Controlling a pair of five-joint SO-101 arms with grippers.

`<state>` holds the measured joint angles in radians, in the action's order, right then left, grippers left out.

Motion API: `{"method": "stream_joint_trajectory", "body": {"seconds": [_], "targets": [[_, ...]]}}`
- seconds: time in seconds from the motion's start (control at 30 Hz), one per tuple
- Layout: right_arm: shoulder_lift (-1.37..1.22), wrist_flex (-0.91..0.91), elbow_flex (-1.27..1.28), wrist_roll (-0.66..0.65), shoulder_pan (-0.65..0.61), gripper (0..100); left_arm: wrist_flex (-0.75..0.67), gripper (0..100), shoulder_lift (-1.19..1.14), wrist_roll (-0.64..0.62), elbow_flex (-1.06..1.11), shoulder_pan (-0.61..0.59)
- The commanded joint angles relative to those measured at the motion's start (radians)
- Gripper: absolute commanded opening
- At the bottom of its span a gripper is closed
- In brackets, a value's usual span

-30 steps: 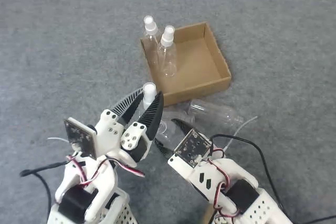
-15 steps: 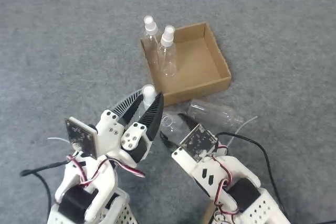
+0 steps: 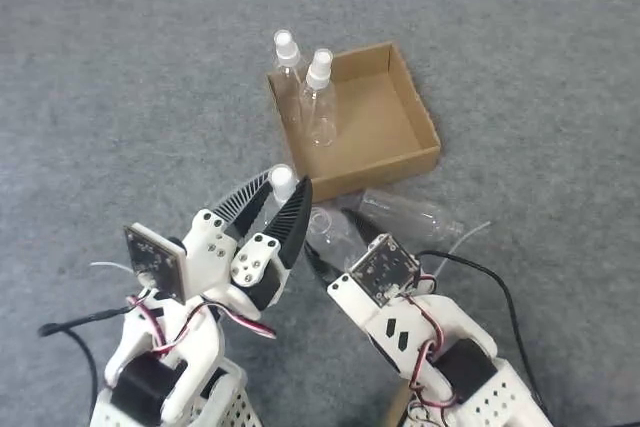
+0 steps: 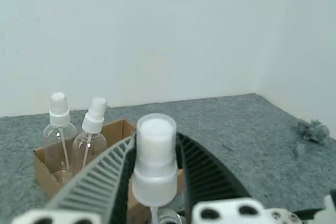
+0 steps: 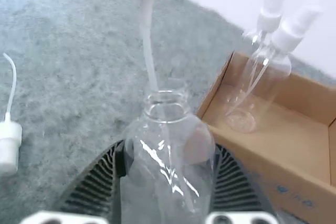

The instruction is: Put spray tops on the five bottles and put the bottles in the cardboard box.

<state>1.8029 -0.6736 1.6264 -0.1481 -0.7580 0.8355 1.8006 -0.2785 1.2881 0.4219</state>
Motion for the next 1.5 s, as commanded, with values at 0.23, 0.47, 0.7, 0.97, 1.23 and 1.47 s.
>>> {"method": "stream_joint_trajectory", "body": {"seconds": [0.23, 0.47, 0.7, 0.97, 1.23, 1.47], "targets": [[0.013, 0.050, -0.038, 0.015, 0.018, 6.1, 0.002, 2, 0.014, 0.012, -0.004, 0.003], [0.013, 0.116, -0.038, 0.014, 0.018, 6.1, 0.002, 2, 0.014, 0.020, -0.004, 0.003], [0.013, 0.133, -0.044, 0.014, 0.018, 6.1, 0.002, 2, 0.014, 0.038, -0.004, 0.003], [0.013, 0.145, -0.077, 0.020, 0.065, 6.1, 0.002, 2, 0.015, 0.040, -0.004, 0.003], [0.013, 0.147, -0.086, 0.020, 0.065, 6.1, 0.002, 2, 0.012, 0.040, -0.002, 0.025], [0.013, 0.145, -0.080, 0.021, 0.064, 6.1, -0.026, 8, 0.014, 0.051, 0.047, 0.092]]}}
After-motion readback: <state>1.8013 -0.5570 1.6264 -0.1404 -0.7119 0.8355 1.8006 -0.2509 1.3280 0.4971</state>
